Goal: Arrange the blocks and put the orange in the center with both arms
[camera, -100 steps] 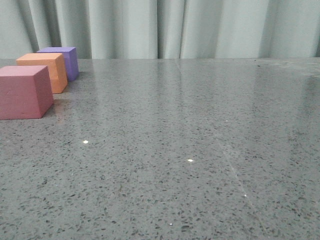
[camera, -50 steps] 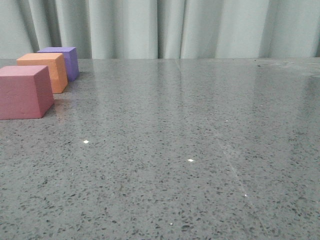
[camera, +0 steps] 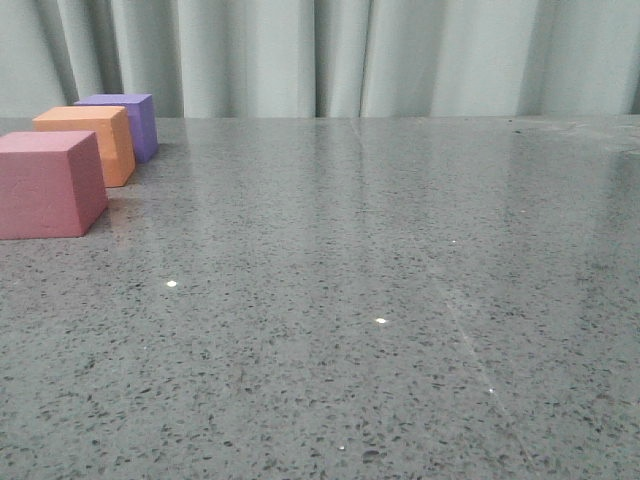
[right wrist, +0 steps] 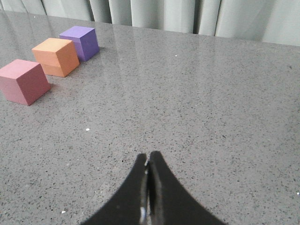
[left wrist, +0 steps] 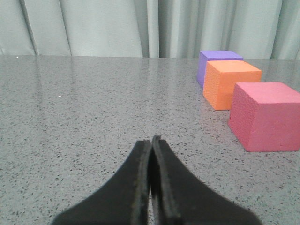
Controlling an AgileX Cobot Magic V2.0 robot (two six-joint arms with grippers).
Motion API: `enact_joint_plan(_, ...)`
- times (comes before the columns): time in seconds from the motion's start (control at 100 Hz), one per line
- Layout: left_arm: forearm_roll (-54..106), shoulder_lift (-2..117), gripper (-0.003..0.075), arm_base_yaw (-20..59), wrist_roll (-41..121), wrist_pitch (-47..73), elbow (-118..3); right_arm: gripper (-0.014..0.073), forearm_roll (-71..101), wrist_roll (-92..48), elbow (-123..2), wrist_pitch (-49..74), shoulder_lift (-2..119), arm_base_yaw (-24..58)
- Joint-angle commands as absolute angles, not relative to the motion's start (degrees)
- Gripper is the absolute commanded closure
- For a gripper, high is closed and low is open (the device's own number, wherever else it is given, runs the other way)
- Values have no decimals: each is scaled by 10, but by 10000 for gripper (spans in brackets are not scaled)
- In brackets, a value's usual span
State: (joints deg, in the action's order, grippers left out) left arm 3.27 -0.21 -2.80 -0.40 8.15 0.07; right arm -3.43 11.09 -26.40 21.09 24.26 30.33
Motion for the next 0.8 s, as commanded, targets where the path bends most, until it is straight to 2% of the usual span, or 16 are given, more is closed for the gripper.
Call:
enact_joint_plan(0.0,33,-21,739,-29,-11,39,12,707,-46,105,-278,164,245,298)
enact_joint_plan(0.21,33,-21,739,-29,-11,39,12,707,-39,105,-267,122,241,211)
enact_joint_plan(0.48,33,-21,739,-29,-11,39,12,707,-20,105,-151,-46,188,76)
enact_joint_plan(0.62,33,-21,739,-29,-11,39,12,707,-22,104,-91,-49,140,26)
enact_joint_plan(0.79,33,-21,739,-29,-11,39,12,707,-38,99,-26,-47,67,2)
